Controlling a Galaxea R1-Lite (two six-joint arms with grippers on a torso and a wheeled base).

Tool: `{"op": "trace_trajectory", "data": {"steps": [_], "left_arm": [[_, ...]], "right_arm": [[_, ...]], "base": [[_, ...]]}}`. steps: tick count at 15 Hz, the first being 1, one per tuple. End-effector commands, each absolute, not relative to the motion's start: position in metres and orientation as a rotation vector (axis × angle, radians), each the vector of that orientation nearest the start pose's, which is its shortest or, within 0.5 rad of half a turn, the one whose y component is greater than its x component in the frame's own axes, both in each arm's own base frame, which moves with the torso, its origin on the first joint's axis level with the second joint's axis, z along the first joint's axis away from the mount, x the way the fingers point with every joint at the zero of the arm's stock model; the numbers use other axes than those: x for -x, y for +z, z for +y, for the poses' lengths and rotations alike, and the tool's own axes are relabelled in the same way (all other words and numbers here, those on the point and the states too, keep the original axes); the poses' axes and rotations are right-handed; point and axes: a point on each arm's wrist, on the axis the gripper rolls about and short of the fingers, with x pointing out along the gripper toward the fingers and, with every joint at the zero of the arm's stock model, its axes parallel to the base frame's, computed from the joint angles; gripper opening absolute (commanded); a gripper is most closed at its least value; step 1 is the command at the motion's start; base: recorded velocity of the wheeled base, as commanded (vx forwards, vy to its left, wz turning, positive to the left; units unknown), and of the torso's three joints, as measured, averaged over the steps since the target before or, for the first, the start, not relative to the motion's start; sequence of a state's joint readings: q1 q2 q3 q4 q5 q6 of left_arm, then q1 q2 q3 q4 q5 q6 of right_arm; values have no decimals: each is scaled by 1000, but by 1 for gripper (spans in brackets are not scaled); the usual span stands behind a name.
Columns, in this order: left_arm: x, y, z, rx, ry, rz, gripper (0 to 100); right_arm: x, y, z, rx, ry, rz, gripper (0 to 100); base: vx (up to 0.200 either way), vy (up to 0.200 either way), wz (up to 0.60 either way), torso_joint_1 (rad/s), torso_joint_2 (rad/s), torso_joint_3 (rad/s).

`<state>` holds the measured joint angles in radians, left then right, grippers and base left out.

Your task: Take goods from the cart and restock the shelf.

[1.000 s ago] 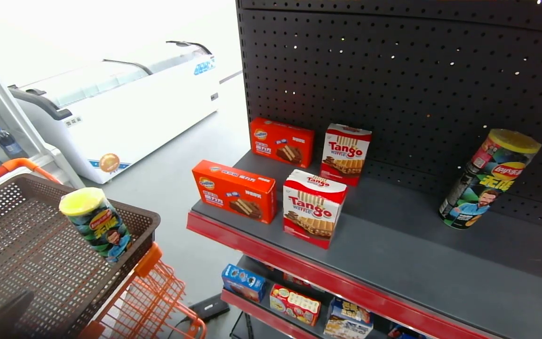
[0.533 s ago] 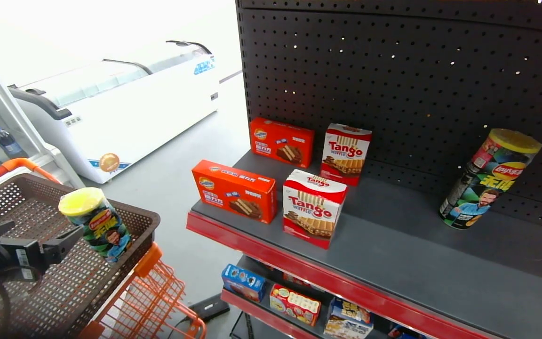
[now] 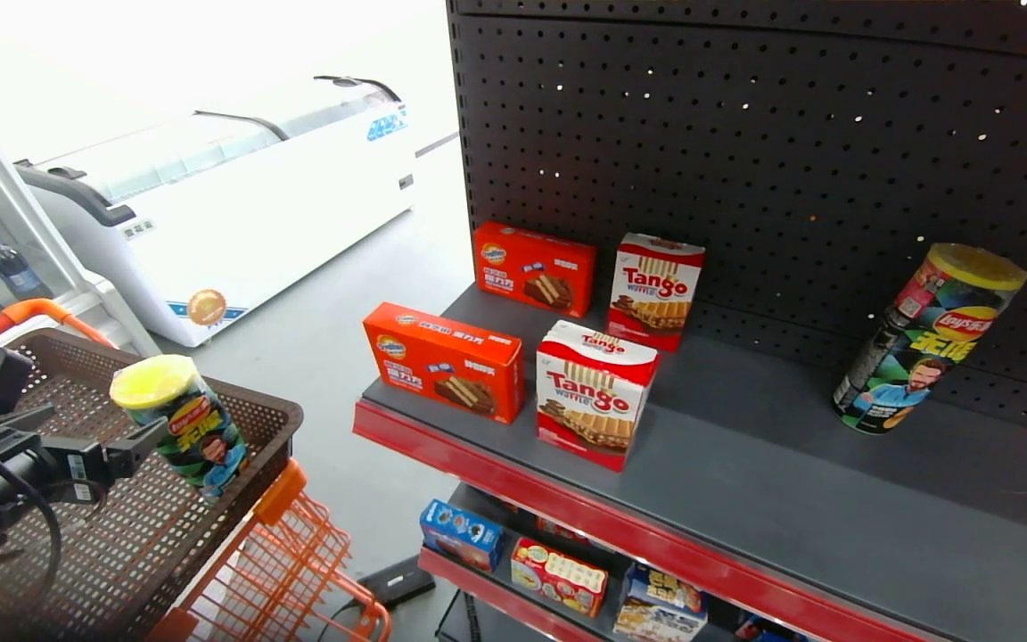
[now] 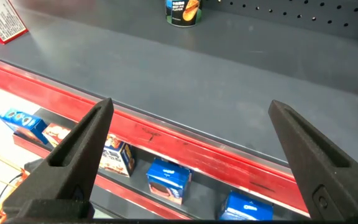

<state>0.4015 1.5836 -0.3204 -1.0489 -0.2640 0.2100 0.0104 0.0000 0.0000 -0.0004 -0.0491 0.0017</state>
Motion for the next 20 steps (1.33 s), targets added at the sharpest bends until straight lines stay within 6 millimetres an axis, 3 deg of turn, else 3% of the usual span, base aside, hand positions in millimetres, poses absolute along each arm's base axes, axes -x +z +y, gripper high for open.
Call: {"op": "trace_trajectory", "data": {"steps": [1, 9, 13, 20], "left_arm": [[-220, 117, 90, -101, 90, 274, 100], [-252, 84, 106, -77, -21, 279, 100], [-277, 75, 118, -83, -21, 270, 100], [-308, 62, 122, -92, -63, 230, 100]], "right_arm": [[23, 76, -1, -2, -38, 0, 100], [23, 76, -1, -2, -38, 0, 100], [23, 76, -1, -2, -38, 0, 100], [23, 76, -1, -2, -38, 0, 100]], "base": [[0, 0, 0, 0, 0, 0], [0, 0, 0, 0, 0, 0], [0, 0, 0, 0, 0, 0], [0, 0, 0, 0, 0, 0]]}}
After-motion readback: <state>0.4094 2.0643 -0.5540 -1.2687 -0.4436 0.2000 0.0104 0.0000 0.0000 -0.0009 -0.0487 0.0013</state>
